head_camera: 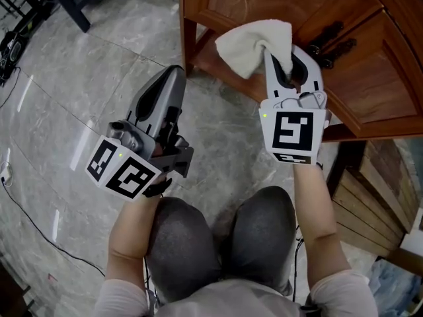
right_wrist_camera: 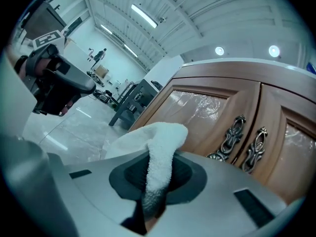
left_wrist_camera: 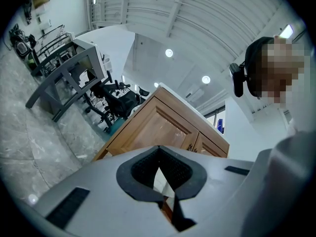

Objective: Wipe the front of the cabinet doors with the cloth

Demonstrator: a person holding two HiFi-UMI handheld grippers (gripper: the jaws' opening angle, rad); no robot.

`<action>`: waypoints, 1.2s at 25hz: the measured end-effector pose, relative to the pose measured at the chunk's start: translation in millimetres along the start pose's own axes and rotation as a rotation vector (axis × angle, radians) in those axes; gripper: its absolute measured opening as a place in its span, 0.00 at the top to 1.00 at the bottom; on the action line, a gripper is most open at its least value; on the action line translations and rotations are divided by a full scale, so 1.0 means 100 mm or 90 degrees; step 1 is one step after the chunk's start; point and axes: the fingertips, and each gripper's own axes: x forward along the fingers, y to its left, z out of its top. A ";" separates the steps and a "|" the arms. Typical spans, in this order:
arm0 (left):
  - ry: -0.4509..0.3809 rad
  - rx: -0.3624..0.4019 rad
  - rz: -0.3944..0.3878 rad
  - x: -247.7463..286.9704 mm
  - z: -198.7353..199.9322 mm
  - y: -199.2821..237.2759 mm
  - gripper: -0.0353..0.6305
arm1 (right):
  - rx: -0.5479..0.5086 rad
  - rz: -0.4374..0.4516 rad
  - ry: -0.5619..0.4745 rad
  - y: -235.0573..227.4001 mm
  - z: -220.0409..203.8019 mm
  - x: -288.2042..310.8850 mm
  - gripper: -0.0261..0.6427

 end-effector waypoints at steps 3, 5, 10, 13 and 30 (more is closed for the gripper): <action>0.009 -0.001 -0.004 0.03 -0.05 0.00 0.92 | -0.001 -0.002 0.003 -0.03 -0.07 -0.04 0.86; 0.015 -0.003 -0.003 0.05 -0.08 0.02 0.92 | -0.002 -0.004 0.003 -0.05 -0.12 -0.04 0.86; 0.013 -0.009 0.000 0.10 -0.12 0.08 0.92 | -0.032 0.016 -0.005 0.00 -0.16 -0.04 0.86; -0.002 -0.011 0.010 0.13 -0.09 0.13 0.92 | -0.038 0.032 -0.013 0.07 -0.14 -0.04 0.86; 0.067 0.054 0.116 0.26 0.08 -0.02 0.92 | -0.038 0.154 0.042 0.20 0.02 0.02 0.86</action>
